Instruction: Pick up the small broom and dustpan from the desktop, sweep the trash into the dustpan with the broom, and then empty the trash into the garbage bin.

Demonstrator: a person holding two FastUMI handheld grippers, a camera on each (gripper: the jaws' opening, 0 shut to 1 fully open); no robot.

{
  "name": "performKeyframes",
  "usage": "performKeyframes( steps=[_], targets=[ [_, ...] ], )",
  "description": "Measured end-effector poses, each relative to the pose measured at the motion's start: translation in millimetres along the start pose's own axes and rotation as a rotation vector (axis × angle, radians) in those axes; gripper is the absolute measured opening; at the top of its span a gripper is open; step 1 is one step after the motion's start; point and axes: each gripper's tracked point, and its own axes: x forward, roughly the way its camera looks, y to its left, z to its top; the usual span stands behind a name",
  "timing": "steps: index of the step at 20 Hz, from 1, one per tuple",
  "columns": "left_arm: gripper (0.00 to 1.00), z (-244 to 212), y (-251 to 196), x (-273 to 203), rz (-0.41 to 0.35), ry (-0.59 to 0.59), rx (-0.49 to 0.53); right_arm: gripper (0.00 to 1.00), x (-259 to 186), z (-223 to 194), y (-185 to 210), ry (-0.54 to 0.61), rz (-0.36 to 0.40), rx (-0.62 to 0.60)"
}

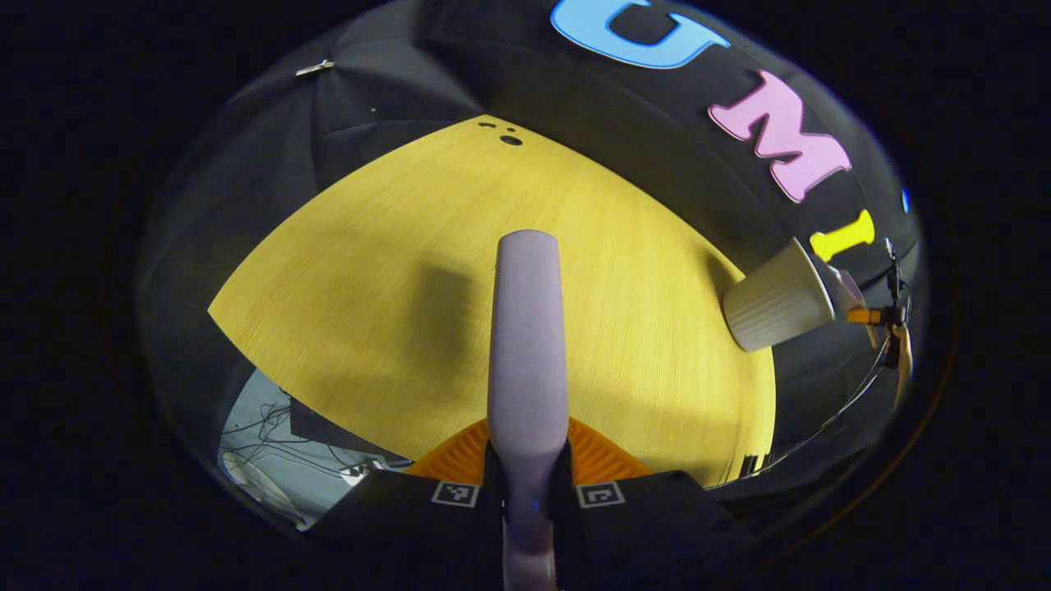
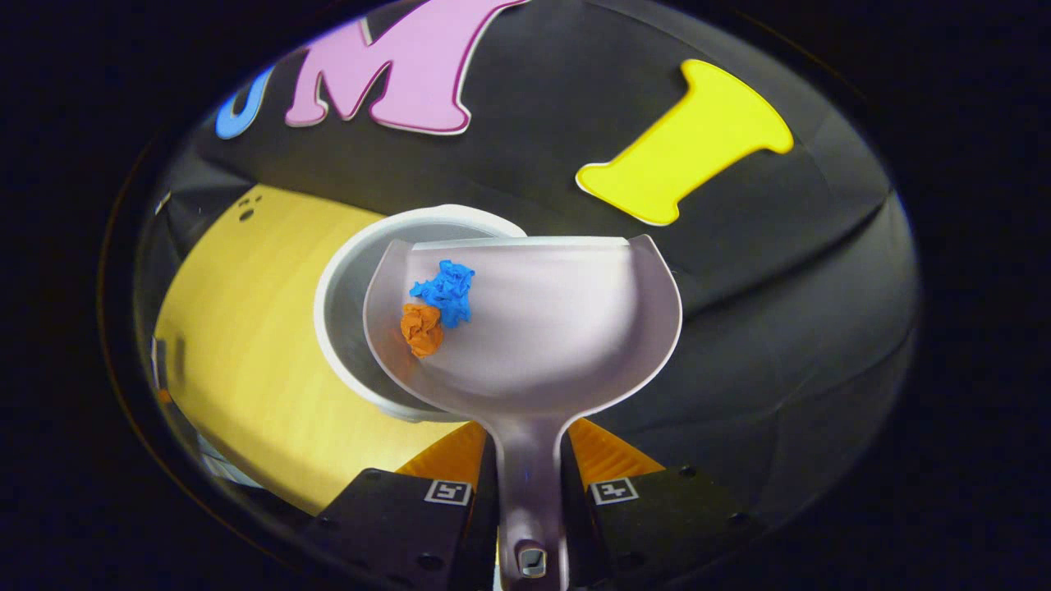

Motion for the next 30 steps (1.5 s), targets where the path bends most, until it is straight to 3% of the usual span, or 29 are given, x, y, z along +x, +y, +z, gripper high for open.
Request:
performKeyframes(
  steps=[3, 5, 9, 13, 18, 19, 20, 22, 23, 24, 27, 28, 29, 30],
  targets=[
    [0.29, 2, 9, 1, 0.045, 0.008, -0.026, 0.37, 1, 9, -15, -0.013, -0.066, -0.127],
    [0.29, 4, 9, 2, 0.061, 0.012, -0.047, 0.34, -1, 10, -14, -0.011, -0.051, -0.148],
    [0.29, 8, 1, 3, 0.075, 0.011, -0.063, 0.37, 2, 8, -16, 0.016, -0.06, -0.248],
    [0.29, 9, -10, 12, 0.076, 0.03, -0.053, 0.41, 11, 16, -17, 0.009, -0.154, -0.488],
    [0.29, 15, -30, 28, 0.059, 0.055, -0.008, 0.33, 10, 23, 4, 0.008, -0.186, -0.814],
    [0.29, 16, -33, 30, 0.053, 0.057, 0.003, 0.37, 6, 25, 7, 0.008, -0.212, -0.858],
    [0.29, 15, -37, 31, 0.048, 0.06, 0.011, 0.42, 3, 25, 7, 0.008, -0.237, -0.887],
    [0.29, 14, -42, 33, 0.041, 0.066, 0.021, 0.37, 2, 25, 4, 0.006, -0.262, -0.916],
    [0.3, 14, -43, 33, 0.036, 0.068, 0.027, 0.41, 4, 26, 2, 0.004, -0.27, -0.926],
    [0.29, 11, -44, 33, 0.033, 0.069, 0.033, 0.37, 3, 27, 2, 0.005, -0.275, -0.933],
    [0.29, 7, -44, 33, 0.029, 0.073, 0.037, 0.37, 2, 28, 1, 0.013, -0.305, -0.937],
    [0.29, 5, -44, 32, 0.026, 0.073, 0.032, 0.34, 1, 28, 1, 0.011, -0.307, -0.937],
    [0.29, 6, -42, 30, 0.028, 0.071, 0.028, 0.37, 0, 28, 1, 0.017, -0.308, -0.932],
    [0.29, 5, -40, 28, 0.031, 0.066, 0.029, 0.34, -1, 28, 0, 0.016, -0.308, -0.926]
  ],
)
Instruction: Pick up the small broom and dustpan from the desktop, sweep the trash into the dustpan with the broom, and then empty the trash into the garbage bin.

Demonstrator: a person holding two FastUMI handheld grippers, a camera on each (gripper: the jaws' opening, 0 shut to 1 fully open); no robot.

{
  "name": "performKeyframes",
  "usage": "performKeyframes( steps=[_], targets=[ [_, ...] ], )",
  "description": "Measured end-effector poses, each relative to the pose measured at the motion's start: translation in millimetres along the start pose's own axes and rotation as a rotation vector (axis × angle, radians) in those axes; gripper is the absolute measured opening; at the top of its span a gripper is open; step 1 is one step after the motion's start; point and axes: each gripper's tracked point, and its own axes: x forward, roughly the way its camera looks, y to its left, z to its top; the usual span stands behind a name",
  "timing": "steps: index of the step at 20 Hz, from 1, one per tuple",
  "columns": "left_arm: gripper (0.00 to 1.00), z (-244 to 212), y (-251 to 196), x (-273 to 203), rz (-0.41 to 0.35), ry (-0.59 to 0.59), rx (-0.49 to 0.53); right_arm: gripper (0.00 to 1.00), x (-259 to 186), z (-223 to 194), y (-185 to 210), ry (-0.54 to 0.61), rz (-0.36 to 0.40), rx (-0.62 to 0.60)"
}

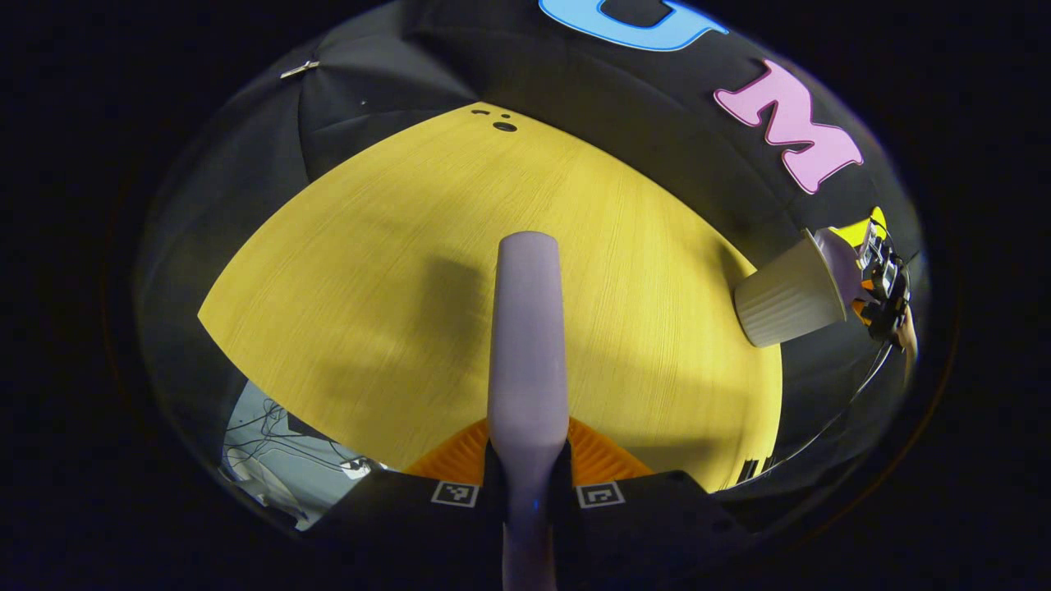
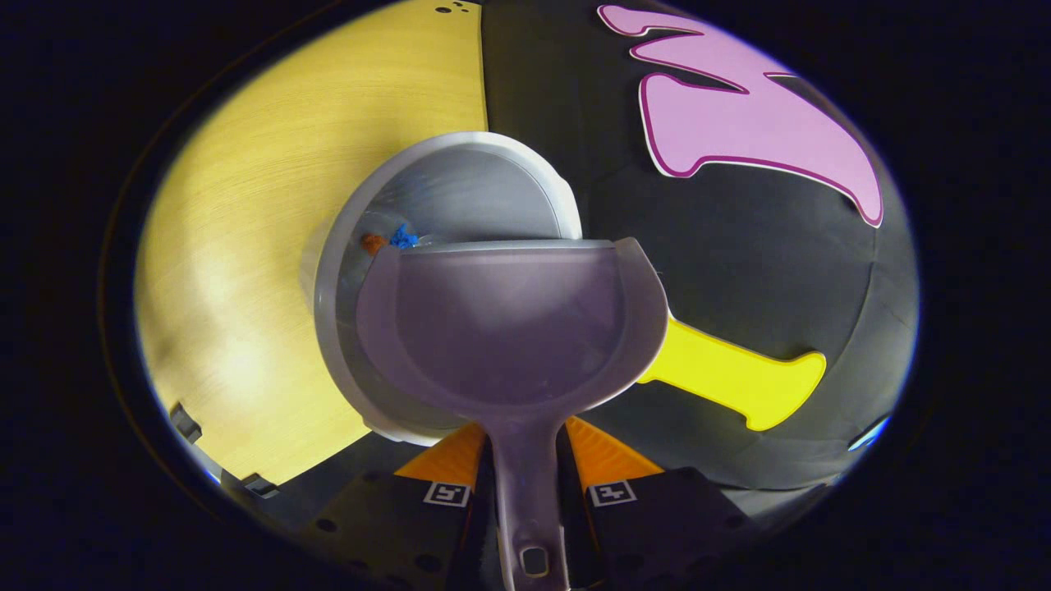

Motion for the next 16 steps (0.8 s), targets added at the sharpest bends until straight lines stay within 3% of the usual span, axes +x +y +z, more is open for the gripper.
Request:
performKeyframes(
  steps=[2, 5, 7, 9, 14, 16],
  targets=[
    [0.29, 0, 3, -5, 0.003, -0.013, 0.002, 0.41, -5, -5, -4, 0.012, -0.016, 0.027],
    [0.29, -2, 9, -12, 0.014, -0.024, 0.013, 0.34, -13, -15, -10, 0.025, -0.025, 0.109],
    [0.29, -3, 13, -15, 0.022, -0.029, 0.028, 0.37, -20, -22, -14, 0.026, -0.014, 0.199],
    [0.29, 3, 10, -21, 0.008, -0.061, 0.027, 0.41, -29, -30, -14, 0.014, 0.003, 0.315],
    [0.28, 22, 2, -35, -0.01, -0.14, 0.097, 0.36, -54, -51, 5, 0.028, 0.149, 0.724],
    [0.29, 24, -1, -38, -0.02, -0.148, 0.115, 0.38, -63, -56, 14, 0.03, 0.173, 0.825]
  ],
)
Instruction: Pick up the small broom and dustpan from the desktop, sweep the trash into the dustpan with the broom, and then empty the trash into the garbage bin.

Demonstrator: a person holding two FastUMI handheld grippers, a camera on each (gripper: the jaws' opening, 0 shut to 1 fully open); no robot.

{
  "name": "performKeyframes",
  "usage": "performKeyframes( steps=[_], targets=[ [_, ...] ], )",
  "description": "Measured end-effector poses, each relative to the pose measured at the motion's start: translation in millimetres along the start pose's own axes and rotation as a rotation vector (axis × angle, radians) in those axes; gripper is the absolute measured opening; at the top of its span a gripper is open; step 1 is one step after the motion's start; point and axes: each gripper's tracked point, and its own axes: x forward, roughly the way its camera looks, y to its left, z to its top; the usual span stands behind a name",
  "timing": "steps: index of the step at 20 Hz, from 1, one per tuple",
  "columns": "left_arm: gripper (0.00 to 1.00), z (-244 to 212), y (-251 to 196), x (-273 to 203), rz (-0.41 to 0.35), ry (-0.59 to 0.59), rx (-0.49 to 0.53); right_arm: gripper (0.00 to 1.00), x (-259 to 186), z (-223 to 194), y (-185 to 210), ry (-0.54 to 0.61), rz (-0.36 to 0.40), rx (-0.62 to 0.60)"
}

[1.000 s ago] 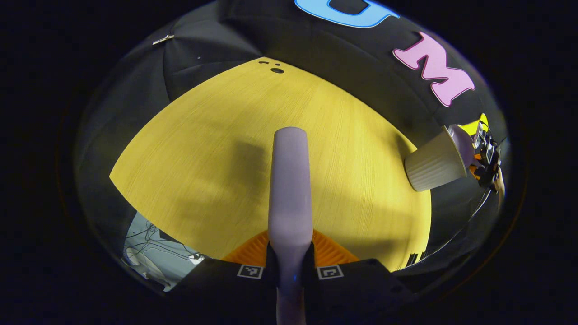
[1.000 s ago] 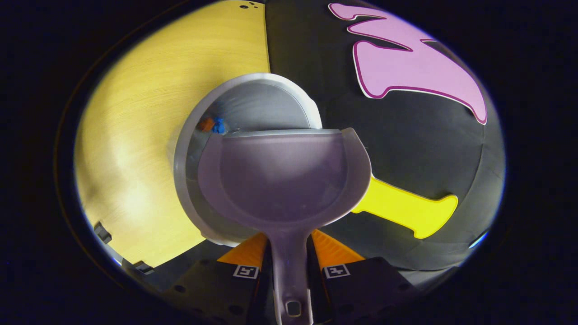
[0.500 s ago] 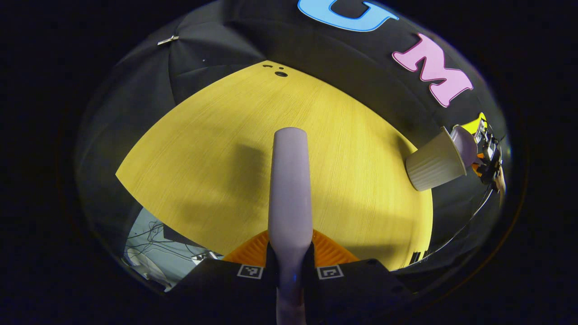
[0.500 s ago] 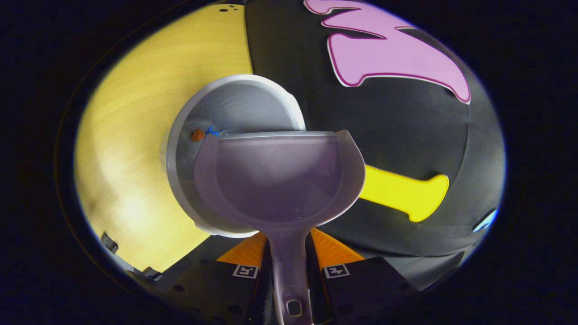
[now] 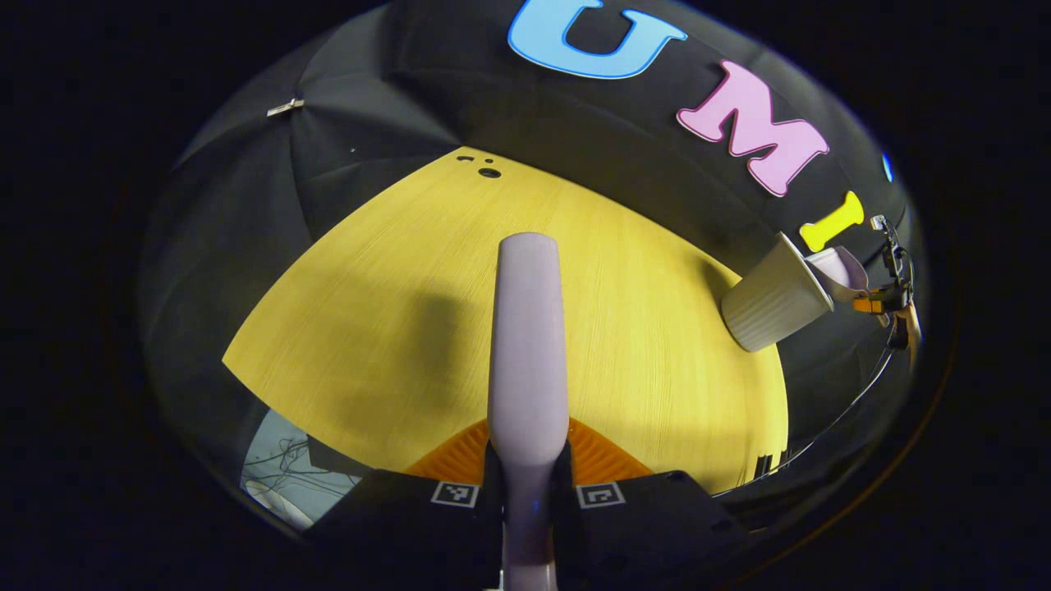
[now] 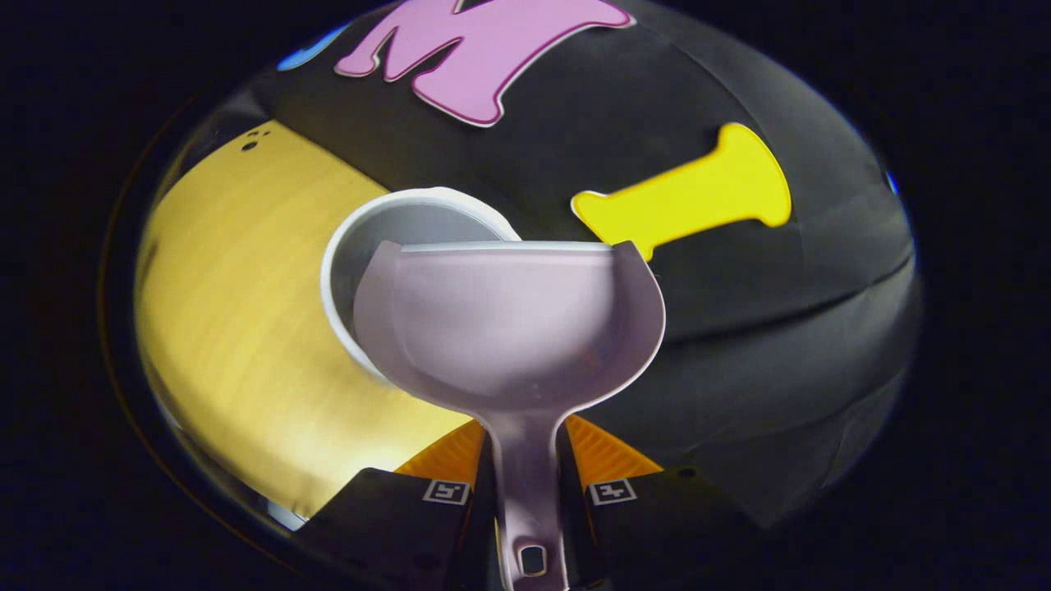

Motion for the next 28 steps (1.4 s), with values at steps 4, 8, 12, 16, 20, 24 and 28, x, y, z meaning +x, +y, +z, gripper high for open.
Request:
performKeyframes(
  steps=[4, 8, 12, 16, 20, 24, 28],
  targets=[
    [0.29, 0, -1, -3, 0.021, -0.017, 0.061, 0.37, -14, -15, 17, -0.014, 0.047, 0.193],
    [0.29, 4, -17, -10, 0.007, -0.047, 0.141, 0.38, -20, -19, 25, -0.046, 0.067, 0.39],
    [0.29, 6, -29, -13, -0.007, -0.066, 0.216, 0.37, -19, -19, 30, -0.102, 0.077, 0.518],
    [0.29, 1, -46, -15, -0.028, -0.062, 0.313, 0.37, -7, -25, 50, -0.136, 0.133, 0.639],
    [0.29, -6, -62, -15, -0.069, -0.061, 0.356, 0.34, 3, -32, 73, -0.139, 0.174, 0.701],
    [0.29, -8, -75, -15, -0.109, -0.075, 0.361, 0.37, -11, -37, 92, -0.142, 0.205, 0.69],
    [0.29, -10, -76, -4, -0.102, -0.067, 0.37, 0.37, -19, -51, 120, -0.119, 0.266, 0.661]
  ],
)
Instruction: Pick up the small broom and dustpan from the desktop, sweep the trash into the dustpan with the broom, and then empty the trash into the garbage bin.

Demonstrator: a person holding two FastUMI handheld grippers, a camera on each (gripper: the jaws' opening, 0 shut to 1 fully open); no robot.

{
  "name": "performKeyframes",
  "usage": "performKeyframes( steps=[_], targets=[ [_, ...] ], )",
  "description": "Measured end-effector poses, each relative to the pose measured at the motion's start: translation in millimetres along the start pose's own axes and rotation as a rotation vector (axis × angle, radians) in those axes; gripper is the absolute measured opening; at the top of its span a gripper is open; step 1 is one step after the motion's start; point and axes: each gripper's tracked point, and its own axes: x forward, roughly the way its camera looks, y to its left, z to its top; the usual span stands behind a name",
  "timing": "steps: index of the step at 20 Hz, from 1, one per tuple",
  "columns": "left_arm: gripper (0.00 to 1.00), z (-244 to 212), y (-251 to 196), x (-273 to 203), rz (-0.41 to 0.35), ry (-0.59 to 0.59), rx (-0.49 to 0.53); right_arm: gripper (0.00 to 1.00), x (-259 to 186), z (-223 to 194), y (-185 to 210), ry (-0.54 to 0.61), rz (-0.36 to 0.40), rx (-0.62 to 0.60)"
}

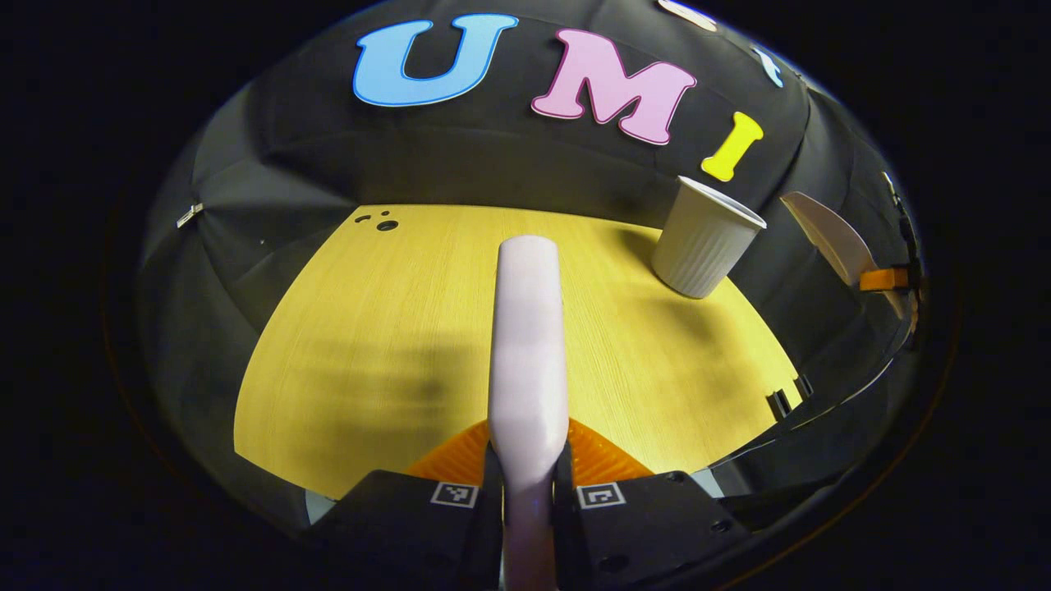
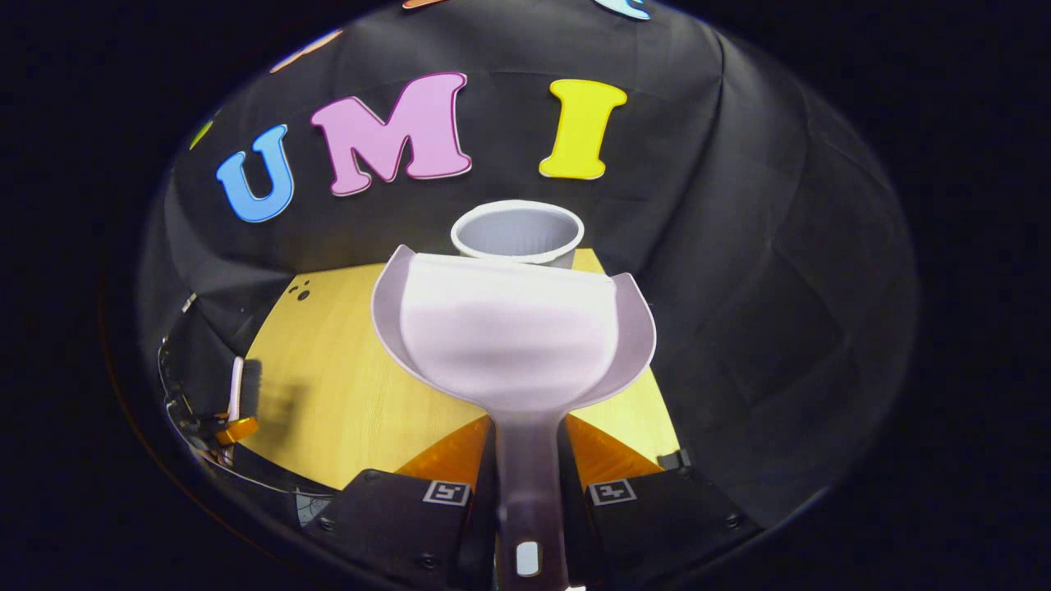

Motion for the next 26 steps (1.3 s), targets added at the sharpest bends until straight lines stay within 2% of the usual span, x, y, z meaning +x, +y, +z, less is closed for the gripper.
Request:
performKeyframes(
  steps=[1, 2, 4, 5, 6, 9, 10, 11, 15, 16, 17, 19, 20, 21, 24, 25, 26],
  targets=[
    [0.28, -1, 0, 4, 0.007, 0.007, -0.003, 0.34, 2, -7, 9, 0.011, 0.02, 0.009],
    [0.29, -3, -1, 9, 0.012, 0.013, -0.009, 0.37, 7, -13, 18, 0.022, 0.043, 0.024],
    [0.29, -8, -4, 22, 0.016, 0.034, -0.042, 0.37, 19, -31, 36, 0.051, 0.083, 0.052],
    [0.29, -11, -6, 29, 0.023, 0.052, -0.059, 0.34, 30, -46, 45, 0.078, 0.093, 0.05],
    [0.28, -14, -7, 38, 0.037, 0.072, -0.072, 0.38, 40, -59, 52, 0.108, 0.094, 0.043],
    [0.29, -13, -17, 62, 0.05, 0.103, -0.09, 0.37, 77, -96, 76, 0.173, 0.117, 0.014],
    [0.31, -14, -17, 74, 0.059, 0.112, -0.086, 0.34, 85, -104, 81, 0.19, 0.125, 0.009],
    [0.29, -16, -17, 84, 0.07, 0.123, -0.085, 0.38, 96, -114, 88, 0.21, 0.131, -0.006],
    [0.29, -24, -13, 126, 0.101, 0.18, -0.128, 0.38, 139, -141, 109, 0.268, 0.126, -0.071],
    [0.29, -27, -11, 133, 0.108, 0.193, -0.129, 0.41, 145, -143, 111, 0.272, 0.114, -0.084],
    [0.29, -28, -8, 140, 0.119, 0.209, -0.117, 0.38, 152, -144, 115, 0.26, 0.099, -0.108],
    [0.3, -33, -8, 146, 0.128, 0.244, -0.074, 0.38, 161, -144, 119, 0.258, 0.073, -0.166],
    [0.3, -35, -3, 152, 0.13, 0.265, -0.048, 0.43, 165, -146, 123, 0.255, 0.077, -0.178],
    [0.3, -37, -1, 155, 0.141, 0.287, -0.019, 0.38, 167, -148, 126, 0.255, 0.077, -0.179],
    [0.32, -42, -4, 155, 0.166, 0.343, 0.047, 0.39, 171, -158, 133, 0.286, 0.089, -0.173],
    [0.32, -44, -5, 157, 0.167, 0.362, 0.059, 0.36, 172, -159, 136, 0.287, 0.095, -0.165],
    [0.35, -45, -2, 157, 0.179, 0.367, 0.072, 0.41, 169, -165, 139, 0.305, 0.102, -0.155]
  ],
)
